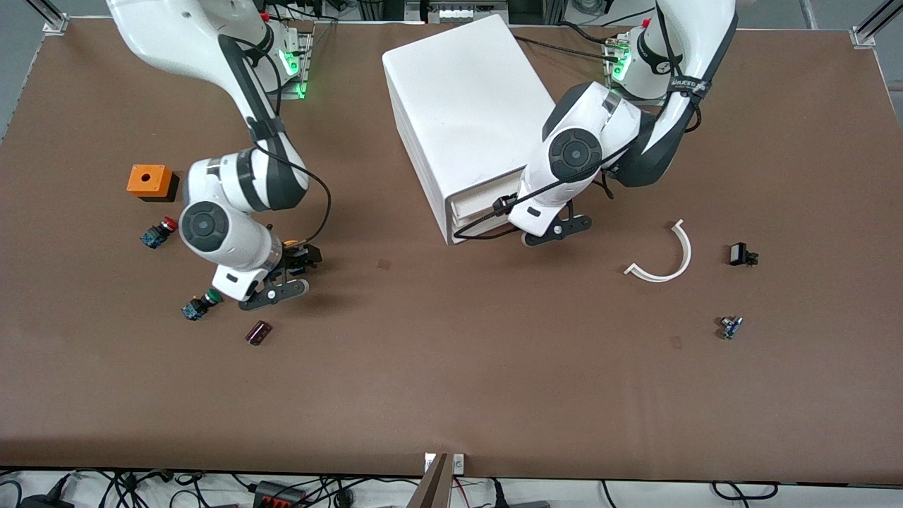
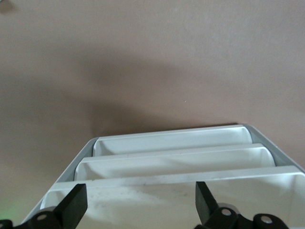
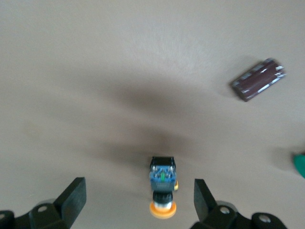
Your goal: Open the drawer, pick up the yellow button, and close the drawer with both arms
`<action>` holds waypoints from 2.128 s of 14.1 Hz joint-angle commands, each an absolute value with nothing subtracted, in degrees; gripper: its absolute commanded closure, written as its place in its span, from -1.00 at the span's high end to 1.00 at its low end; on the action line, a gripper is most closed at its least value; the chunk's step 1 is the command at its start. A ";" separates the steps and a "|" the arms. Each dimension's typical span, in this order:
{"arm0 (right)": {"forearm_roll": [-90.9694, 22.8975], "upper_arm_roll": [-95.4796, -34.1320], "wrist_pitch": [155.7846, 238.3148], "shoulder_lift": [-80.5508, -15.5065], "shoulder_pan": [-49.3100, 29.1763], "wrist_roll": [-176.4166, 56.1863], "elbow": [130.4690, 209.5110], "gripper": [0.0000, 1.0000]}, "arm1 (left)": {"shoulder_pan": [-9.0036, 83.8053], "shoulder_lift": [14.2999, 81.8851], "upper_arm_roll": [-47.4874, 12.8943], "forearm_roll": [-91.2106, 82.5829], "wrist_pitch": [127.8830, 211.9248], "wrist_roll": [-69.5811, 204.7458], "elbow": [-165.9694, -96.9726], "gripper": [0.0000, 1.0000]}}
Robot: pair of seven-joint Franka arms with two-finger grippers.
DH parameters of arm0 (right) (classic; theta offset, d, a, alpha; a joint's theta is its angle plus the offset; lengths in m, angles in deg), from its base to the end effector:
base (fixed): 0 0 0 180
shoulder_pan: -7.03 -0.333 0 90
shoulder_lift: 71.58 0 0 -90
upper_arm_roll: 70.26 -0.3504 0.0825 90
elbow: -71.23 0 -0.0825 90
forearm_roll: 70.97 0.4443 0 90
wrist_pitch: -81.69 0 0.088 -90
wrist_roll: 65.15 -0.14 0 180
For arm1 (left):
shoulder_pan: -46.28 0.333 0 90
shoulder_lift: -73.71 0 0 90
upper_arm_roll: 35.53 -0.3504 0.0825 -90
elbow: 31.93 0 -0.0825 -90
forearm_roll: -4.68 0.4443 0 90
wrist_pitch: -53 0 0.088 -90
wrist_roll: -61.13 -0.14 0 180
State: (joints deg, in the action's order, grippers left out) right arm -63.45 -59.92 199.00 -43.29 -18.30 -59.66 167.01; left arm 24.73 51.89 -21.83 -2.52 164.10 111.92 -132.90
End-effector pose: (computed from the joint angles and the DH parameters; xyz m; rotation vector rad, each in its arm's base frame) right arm 0.6941 0.2082 0.2773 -3.0822 -0.4773 0.1720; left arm 0.5565 -0.3972 0.3100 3.0527 0.5178 -0.4366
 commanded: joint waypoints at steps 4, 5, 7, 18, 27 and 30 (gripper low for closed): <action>-63.15 -54.62 180.16 -44.77 -17.49 -65.04 152.37 1.00 | 25.53 54.20 -20.68 -6.92 161.20 112.28 -134.59 1.00; -63.15 -53.83 178.13 -45.56 -17.49 -66.45 151.14 1.00 | 25.62 54.20 -20.68 -6.92 160.76 112.28 -134.50 1.00; -63.15 -51.37 175.92 -48.10 -17.49 -66.90 150.42 1.00 | 25.62 54.20 -20.68 -7.01 160.24 112.20 -134.33 1.00; -62.88 -46.79 175.20 -55.32 -12.32 -66.29 148.22 1.00 | 29.39 54.20 -21.82 0.95 157.00 109.92 -127.59 1.00; -64.99 -63.66 175.47 -59.72 6.06 -62.51 150.51 1.00 | 46.96 57.26 -24.09 7.84 142.21 64.71 -111.91 1.00; -65.87 -63.49 173.64 -59.80 5.89 -62.95 150.42 1.00 | 46.63 64.11 -31.30 6.36 142.47 53.50 -116.73 1.00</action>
